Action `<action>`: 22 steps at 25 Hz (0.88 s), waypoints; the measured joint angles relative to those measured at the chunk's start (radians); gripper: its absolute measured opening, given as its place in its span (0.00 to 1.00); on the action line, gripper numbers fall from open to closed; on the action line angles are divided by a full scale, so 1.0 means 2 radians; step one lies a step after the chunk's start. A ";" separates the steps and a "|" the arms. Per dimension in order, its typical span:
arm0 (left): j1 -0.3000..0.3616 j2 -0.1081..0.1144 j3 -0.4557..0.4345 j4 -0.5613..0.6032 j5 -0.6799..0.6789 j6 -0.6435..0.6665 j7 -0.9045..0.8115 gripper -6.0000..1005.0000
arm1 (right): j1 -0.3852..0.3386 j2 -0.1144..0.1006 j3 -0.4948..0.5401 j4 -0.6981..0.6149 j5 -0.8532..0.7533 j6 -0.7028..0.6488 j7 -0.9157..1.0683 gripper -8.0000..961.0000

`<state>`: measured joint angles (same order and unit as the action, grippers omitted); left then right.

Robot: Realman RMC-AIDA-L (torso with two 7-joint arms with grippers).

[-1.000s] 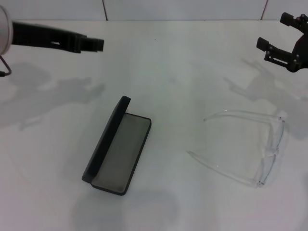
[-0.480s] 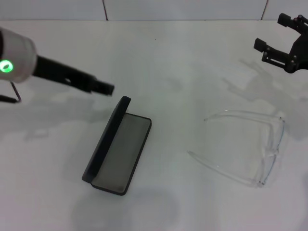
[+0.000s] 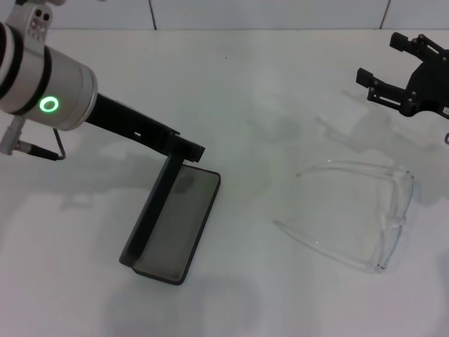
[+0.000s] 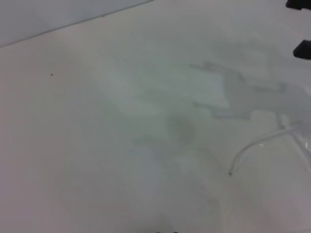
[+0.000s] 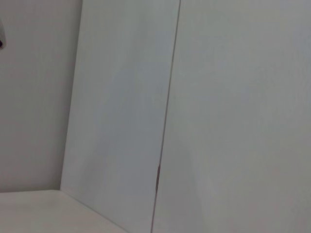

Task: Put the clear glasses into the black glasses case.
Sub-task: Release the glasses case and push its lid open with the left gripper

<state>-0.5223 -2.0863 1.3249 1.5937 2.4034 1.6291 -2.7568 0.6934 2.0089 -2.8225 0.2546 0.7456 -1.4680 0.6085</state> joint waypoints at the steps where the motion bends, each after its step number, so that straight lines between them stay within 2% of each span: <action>1: 0.000 0.000 0.000 0.000 0.002 0.000 -0.003 0.63 | 0.000 -0.001 0.000 -0.002 0.000 0.002 -0.001 0.88; 6: 0.000 0.001 -0.002 -0.013 0.035 0.000 -0.016 0.63 | 0.001 -0.002 0.000 -0.004 0.000 0.003 -0.001 0.88; 12: -0.026 0.001 0.000 -0.067 0.068 0.015 -0.039 0.63 | 0.002 -0.001 0.000 -0.004 0.000 0.006 -0.005 0.88; 22: -0.035 0.000 0.010 -0.061 0.062 0.024 -0.052 0.61 | 0.005 0.000 0.000 -0.004 0.000 0.009 -0.005 0.88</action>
<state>-0.5930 -2.0864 1.3448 1.4716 2.5275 1.6769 -2.8615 0.7026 2.0092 -2.8225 0.2466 0.7455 -1.4496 0.5982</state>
